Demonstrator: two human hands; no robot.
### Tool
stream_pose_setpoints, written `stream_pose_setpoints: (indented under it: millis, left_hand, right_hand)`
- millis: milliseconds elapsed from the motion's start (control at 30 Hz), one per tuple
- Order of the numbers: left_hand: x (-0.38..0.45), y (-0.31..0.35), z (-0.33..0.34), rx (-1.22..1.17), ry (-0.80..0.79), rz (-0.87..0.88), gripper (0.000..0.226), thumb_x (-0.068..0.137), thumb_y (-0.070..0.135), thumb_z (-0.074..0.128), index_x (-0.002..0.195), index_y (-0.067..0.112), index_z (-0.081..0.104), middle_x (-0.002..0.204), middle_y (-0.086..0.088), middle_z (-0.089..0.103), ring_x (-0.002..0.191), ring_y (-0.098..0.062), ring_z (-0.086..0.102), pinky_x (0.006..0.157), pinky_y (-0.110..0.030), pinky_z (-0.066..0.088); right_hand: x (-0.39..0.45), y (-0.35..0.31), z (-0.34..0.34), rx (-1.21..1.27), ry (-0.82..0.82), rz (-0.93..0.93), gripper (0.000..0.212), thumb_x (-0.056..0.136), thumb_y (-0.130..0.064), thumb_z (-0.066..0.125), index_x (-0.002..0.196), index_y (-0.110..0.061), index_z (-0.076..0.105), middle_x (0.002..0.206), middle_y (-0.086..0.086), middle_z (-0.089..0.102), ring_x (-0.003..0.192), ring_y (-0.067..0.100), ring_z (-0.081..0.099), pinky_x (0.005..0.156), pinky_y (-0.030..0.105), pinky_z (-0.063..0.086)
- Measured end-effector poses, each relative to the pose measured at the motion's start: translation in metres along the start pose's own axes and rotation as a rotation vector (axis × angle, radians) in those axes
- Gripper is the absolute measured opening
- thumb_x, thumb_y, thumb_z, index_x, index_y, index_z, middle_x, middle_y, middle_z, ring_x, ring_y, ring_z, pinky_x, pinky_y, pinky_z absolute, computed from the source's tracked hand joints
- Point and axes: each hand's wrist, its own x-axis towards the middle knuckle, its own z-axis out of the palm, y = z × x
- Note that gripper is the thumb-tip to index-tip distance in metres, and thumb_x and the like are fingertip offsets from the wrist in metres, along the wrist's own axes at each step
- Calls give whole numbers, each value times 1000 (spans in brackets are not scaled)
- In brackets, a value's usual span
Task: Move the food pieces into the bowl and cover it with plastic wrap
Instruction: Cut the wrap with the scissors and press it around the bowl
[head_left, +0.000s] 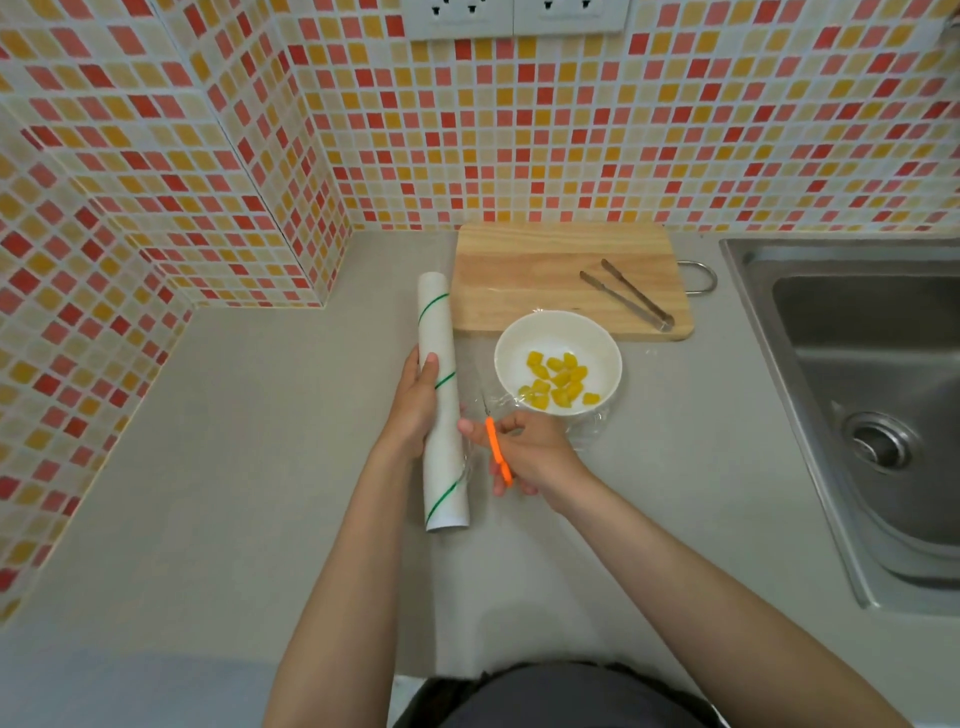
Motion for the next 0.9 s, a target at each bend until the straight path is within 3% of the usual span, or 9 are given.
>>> stream_pose_setpoints:
  millis: [67, 133, 267, 533, 733, 833, 900]
  left_hand:
    - [0, 0, -1, 20, -2, 10, 43, 99, 33, 35, 138, 17, 35, 106, -8, 59, 73, -9, 70, 61, -25, 57]
    - [0, 1, -2, 59, 3, 19, 44, 99, 34, 34, 139, 17, 35, 129, -15, 53, 104, -24, 62, 86, -37, 52]
    - [-2, 3, -3, 41, -16, 14, 44, 99, 34, 34, 139, 17, 35, 135, -15, 50, 116, -33, 55, 97, -48, 47]
    - [-3, -2, -8, 42, -32, 56, 41, 99, 34, 31, 136, 17, 39, 122, -13, 57, 102, -27, 59, 82, -38, 51]
    - [-4, -2, -11, 38, -23, 71, 40, 100, 34, 30, 136, 19, 39, 125, -7, 57, 105, -21, 60, 88, -37, 51]
    - [-4, -2, -12, 39, -28, 43, 41, 99, 35, 30, 138, 21, 37, 128, -12, 57, 110, -30, 60, 94, -48, 50]
    - [-6, -1, -12, 45, -32, 48, 40, 99, 35, 30, 136, 21, 39, 125, -13, 59, 107, -30, 62, 91, -47, 52]
  right_hand:
    - [3, -3, 2, 24, 14, -8, 47, 61, -55, 76, 56, -15, 52, 50, 11, 56, 34, 20, 52, 30, 12, 23]
    - [6, -4, 3, 46, 31, -22, 47, 60, -55, 77, 54, -16, 52, 48, 13, 55, 34, 22, 50, 30, 11, 23]
    - [10, -7, 8, 92, 44, -19, 46, 59, -55, 78, 55, -17, 52, 42, 2, 55, 31, 17, 55, 31, 11, 23]
    - [17, -16, 15, 205, 20, -30, 47, 63, -53, 76, 53, -13, 53, 39, 1, 57, 32, 16, 57, 31, 14, 26]
    - [23, -25, 18, 214, 38, -14, 50, 65, -52, 76, 49, -11, 53, 34, -1, 53, 29, 14, 52, 30, 15, 26]
    - [27, -27, 19, 249, 40, 1, 51, 70, -50, 74, 49, -9, 53, 31, -1, 51, 25, 13, 47, 29, 13, 24]
    - [30, -30, 19, 251, 30, 11, 52, 69, -53, 73, 51, -8, 54, 32, 1, 53, 25, 12, 46, 29, 13, 24]
